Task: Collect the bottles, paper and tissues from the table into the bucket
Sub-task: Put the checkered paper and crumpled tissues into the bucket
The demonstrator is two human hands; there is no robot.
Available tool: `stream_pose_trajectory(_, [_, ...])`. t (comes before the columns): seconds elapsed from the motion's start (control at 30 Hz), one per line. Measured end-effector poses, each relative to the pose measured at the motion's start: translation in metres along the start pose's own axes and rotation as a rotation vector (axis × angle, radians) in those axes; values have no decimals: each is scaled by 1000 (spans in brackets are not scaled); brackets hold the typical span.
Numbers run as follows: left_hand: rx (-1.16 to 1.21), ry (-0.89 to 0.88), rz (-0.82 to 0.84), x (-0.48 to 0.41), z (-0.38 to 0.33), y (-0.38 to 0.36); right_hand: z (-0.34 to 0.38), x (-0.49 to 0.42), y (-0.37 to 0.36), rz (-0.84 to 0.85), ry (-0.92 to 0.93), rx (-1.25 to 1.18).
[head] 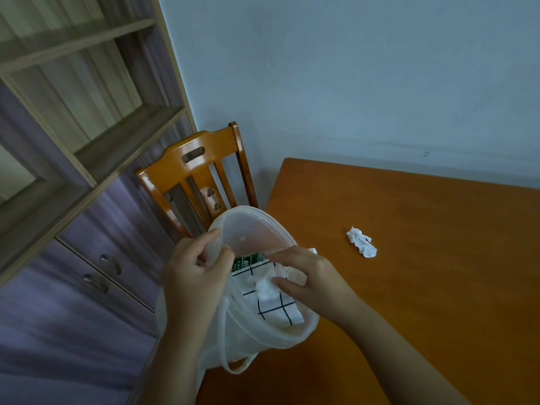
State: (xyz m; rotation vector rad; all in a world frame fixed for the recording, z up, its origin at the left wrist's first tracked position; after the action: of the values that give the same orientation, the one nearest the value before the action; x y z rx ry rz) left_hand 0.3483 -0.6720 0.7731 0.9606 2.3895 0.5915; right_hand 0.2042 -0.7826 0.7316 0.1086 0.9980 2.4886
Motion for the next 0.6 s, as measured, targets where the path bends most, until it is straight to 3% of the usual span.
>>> stream_pose_trajectory(0.13, [10, 20, 15, -17, 0, -10, -27, 4, 22, -102, -58, 10])
stream_pose_trajectory(0.4, [-45, -13, 48, -50, -12, -37, -145, 28, 60, -256, -418, 102])
stream_pose_trajectory(0.6, [-69, -53, 62, -68, -19, -49, -226, 32, 64, -266, -592, 106])
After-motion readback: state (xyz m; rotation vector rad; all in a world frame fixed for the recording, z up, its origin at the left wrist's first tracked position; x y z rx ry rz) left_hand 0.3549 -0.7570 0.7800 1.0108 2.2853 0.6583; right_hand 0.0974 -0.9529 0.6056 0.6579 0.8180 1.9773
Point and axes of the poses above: each hand's wrist, its own x-axis away from the middle knuckle, its own y-axis out of the back of the hand, z = x × y, the point moved 6 cm from there along -x, towards the middle knuckle, and after that the axes turned 12 degrees about z, right-handed, at the moved point
